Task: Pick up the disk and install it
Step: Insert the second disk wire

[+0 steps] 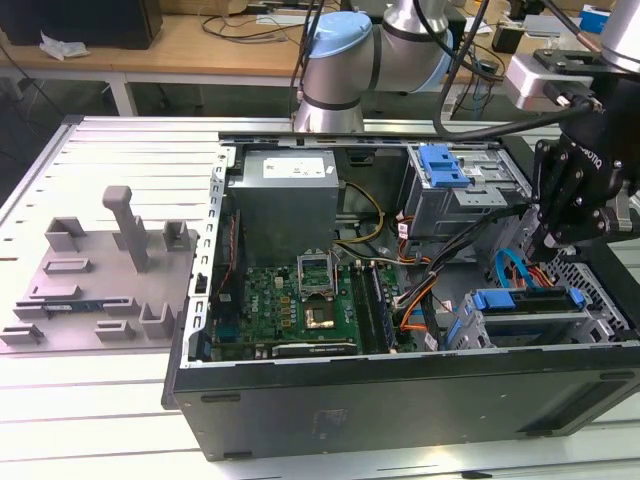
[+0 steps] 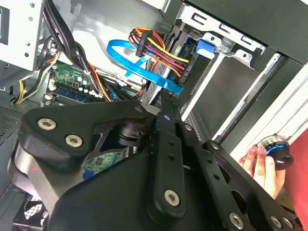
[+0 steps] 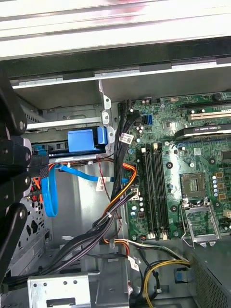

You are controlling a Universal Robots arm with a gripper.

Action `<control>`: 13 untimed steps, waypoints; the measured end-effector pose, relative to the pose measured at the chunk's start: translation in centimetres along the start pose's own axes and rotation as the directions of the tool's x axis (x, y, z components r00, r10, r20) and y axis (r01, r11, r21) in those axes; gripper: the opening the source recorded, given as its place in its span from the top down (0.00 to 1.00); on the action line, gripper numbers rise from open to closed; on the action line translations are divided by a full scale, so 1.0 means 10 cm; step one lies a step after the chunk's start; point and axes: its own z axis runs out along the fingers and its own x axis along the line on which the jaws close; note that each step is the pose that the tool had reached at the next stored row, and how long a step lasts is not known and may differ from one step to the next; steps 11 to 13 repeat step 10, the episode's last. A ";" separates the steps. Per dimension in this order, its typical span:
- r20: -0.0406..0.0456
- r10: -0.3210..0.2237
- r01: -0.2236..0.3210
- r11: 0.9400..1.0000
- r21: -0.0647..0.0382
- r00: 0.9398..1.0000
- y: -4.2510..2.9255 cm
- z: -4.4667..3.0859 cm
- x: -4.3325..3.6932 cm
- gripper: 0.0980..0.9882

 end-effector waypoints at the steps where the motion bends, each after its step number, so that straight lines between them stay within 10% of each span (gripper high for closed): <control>1: 0.000 0.000 0.000 1.000 0.000 1.000 0.000 0.000 0.000 0.99; 13: -0.001 0.004 -0.004 1.000 0.000 1.000 0.000 0.000 0.000 0.99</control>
